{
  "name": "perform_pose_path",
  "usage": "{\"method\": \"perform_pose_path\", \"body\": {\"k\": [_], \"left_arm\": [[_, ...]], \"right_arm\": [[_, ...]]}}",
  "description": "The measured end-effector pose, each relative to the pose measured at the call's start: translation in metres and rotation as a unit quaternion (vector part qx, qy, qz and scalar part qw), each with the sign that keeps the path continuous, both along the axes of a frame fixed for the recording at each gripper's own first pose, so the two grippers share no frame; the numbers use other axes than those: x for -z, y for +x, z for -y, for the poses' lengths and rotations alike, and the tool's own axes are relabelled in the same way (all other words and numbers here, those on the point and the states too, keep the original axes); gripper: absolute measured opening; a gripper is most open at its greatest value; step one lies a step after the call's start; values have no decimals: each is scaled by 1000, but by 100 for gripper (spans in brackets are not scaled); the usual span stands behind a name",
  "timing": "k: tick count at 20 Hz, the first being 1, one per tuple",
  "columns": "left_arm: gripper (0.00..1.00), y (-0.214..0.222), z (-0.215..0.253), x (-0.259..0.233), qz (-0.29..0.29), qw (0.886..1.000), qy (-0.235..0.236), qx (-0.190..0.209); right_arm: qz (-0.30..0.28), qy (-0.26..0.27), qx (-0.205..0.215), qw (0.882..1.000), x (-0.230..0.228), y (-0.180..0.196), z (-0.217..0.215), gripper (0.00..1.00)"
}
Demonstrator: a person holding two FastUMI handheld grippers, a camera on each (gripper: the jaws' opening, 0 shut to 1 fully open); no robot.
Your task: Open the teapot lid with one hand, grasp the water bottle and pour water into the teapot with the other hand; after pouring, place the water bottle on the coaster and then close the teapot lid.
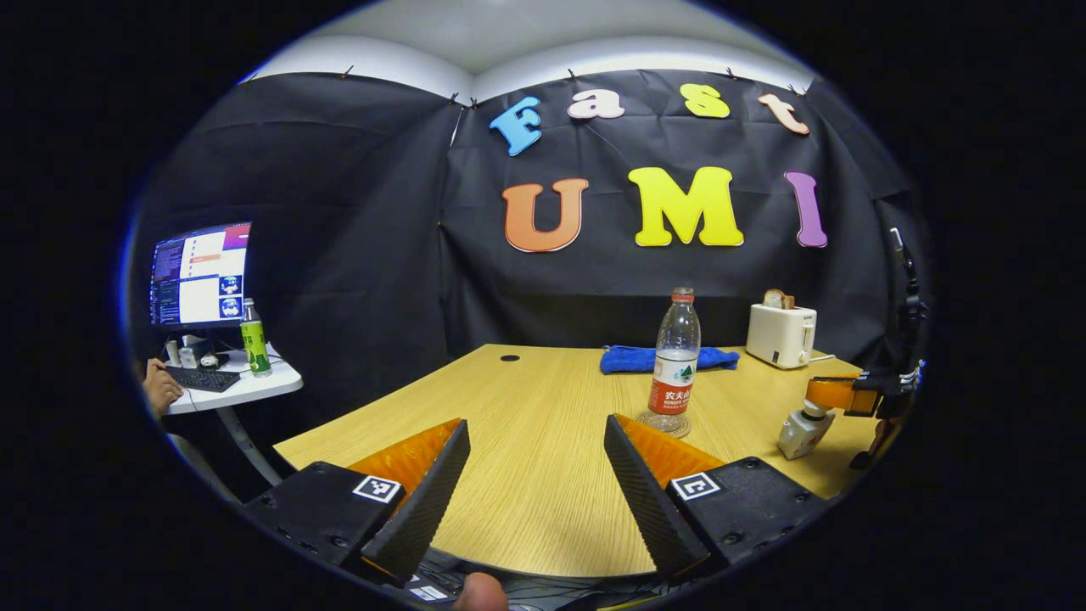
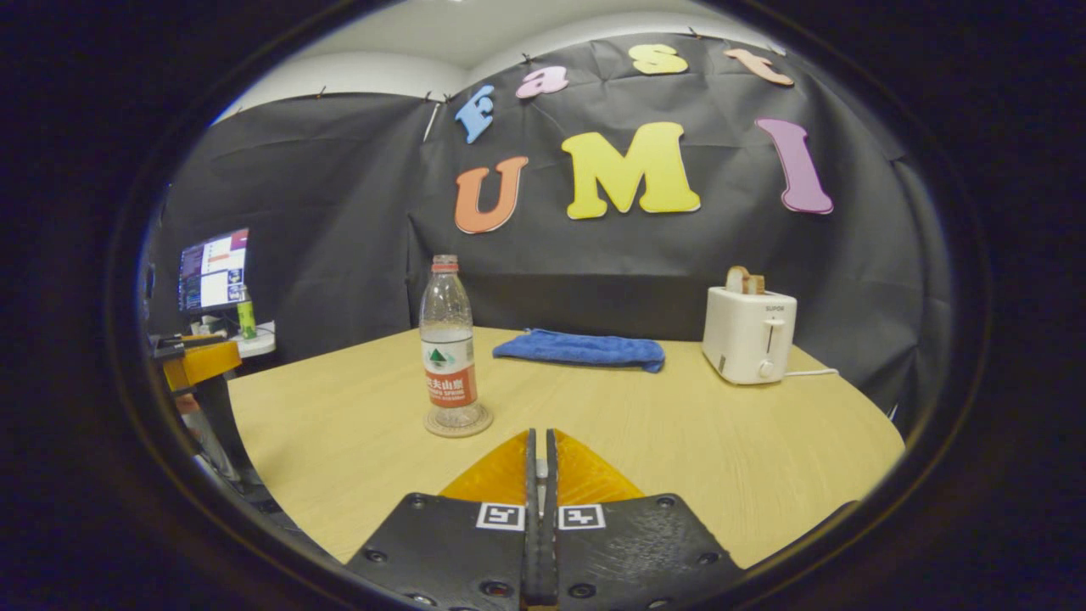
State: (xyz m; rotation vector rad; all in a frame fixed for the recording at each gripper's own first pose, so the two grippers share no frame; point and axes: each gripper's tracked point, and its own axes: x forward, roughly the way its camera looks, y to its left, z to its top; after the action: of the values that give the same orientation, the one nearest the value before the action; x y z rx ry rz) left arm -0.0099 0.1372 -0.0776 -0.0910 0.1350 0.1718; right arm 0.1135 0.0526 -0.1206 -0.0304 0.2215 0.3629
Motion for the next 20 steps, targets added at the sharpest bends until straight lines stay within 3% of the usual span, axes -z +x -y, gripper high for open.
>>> {"method": "perform_pose_path", "body": {"k": [13,15,17,18,20], "left_arm": [[99,-1,7,-10,9,1000,27,5],[99,-2,10,-13,14,1000,28,5],[99,-2,16,-16,18,999,26,10],[99,-3,20,-18,19,999,26,13],[99,-4,30,-23,26,999,30,17]], "right_arm": [[-3,12,0,1000,13,0,0,0],[-1,10,-6,1000,16,-4,-3,4],[5,17,-5,1000,12,-5,-3,19],[12,26,-2,1000,6,-6,-1,43],[28,35,10,999,-9,-11,6,78]]}}
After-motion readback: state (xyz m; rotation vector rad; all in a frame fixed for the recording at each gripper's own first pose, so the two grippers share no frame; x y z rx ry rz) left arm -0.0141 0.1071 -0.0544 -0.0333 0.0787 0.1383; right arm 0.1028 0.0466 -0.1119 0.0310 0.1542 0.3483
